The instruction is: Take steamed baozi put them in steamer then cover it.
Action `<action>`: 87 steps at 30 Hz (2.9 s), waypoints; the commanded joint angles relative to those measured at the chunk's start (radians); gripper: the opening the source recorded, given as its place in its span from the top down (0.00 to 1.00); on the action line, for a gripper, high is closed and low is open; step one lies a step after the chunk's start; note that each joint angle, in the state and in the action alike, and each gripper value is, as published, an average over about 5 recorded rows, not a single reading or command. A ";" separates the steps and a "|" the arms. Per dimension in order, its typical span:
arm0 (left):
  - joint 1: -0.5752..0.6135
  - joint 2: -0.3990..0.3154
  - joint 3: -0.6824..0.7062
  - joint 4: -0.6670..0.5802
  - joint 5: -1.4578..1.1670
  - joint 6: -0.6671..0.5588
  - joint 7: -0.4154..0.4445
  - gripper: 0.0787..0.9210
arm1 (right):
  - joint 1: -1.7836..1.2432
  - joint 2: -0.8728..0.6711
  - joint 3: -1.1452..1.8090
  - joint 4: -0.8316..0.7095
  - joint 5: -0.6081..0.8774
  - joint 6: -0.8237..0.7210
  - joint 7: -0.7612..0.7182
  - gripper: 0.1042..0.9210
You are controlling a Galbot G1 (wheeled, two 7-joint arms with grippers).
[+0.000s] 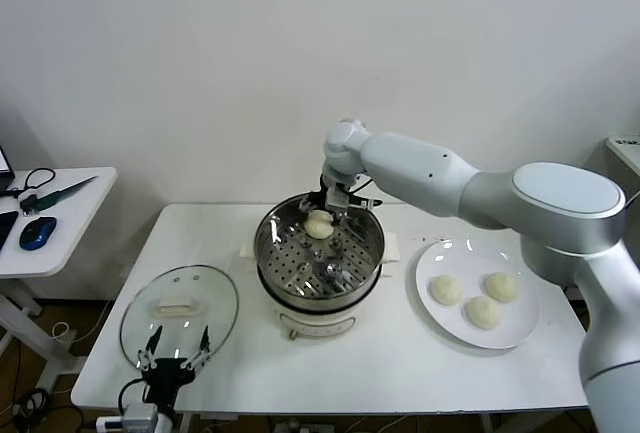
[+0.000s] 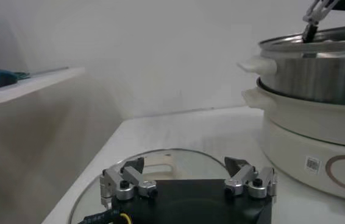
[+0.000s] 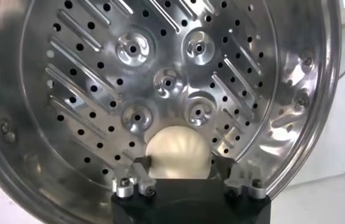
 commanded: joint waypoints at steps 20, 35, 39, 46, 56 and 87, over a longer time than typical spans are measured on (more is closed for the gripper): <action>0.008 -0.005 0.006 -0.009 0.005 -0.004 0.000 0.12 | 0.318 -0.677 -0.498 0.371 0.814 -0.742 -0.151 0.12; 0.015 0.001 0.001 -0.003 0.002 -0.006 0.000 0.12 | -0.016 -0.698 -0.297 0.444 0.696 -0.963 -0.014 0.12; 0.019 0.001 0.000 -0.003 0.001 -0.008 0.000 0.12 | -0.100 -0.671 -0.226 0.385 0.638 -0.967 0.000 0.12; 0.026 0.004 -0.002 0.001 0.000 -0.013 -0.001 0.12 | -0.187 -0.634 -0.156 0.326 0.588 -0.977 0.022 0.12; 0.029 0.009 -0.008 0.000 -0.002 -0.018 -0.002 0.12 | -0.257 -0.597 -0.070 0.266 0.586 -0.981 0.068 0.15; 0.033 0.008 0.003 -0.015 0.011 -0.017 -0.002 0.12 | 0.668 -0.355 -0.397 0.478 1.172 -0.968 -0.112 0.42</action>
